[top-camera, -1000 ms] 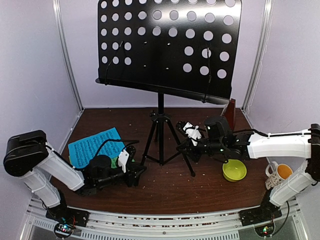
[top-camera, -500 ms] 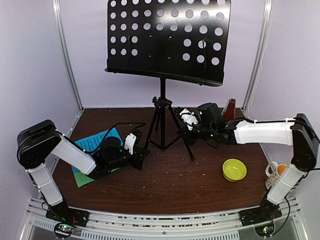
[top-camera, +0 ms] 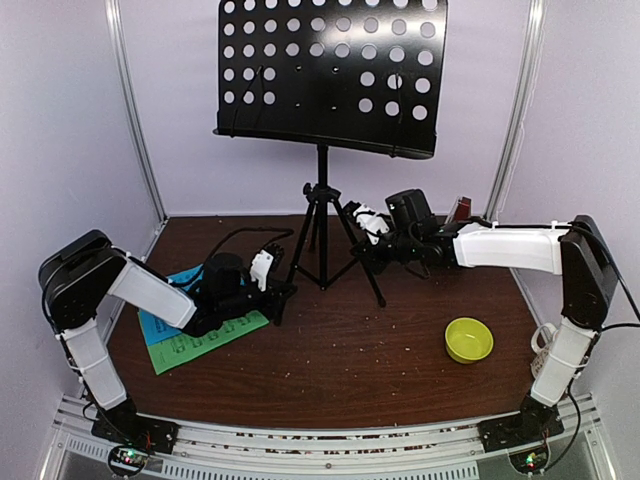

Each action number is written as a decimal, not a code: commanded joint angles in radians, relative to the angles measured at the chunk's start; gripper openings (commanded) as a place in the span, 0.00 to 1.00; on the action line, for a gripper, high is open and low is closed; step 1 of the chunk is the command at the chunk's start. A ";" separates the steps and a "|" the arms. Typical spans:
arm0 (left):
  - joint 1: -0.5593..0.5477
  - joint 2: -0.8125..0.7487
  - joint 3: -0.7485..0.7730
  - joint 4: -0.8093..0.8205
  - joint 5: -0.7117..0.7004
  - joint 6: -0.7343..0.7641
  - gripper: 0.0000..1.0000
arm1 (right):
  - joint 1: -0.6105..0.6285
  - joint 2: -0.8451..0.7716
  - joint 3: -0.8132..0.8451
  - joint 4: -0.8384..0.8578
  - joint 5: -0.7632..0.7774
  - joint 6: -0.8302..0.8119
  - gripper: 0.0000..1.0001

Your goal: Set up the instrument practice props

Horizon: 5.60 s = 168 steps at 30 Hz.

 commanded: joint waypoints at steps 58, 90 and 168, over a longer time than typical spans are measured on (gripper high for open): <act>-0.309 0.116 -0.026 0.022 -0.380 -0.412 0.09 | -0.120 0.005 -0.059 0.136 0.010 -0.023 0.43; 0.143 -0.782 -0.176 -0.975 -0.369 -0.330 0.98 | -0.117 -0.555 -0.462 0.285 -0.128 0.411 1.00; 0.573 -0.430 -0.342 -0.650 0.134 -0.449 0.87 | 0.396 -0.272 -0.389 0.219 -0.065 0.530 1.00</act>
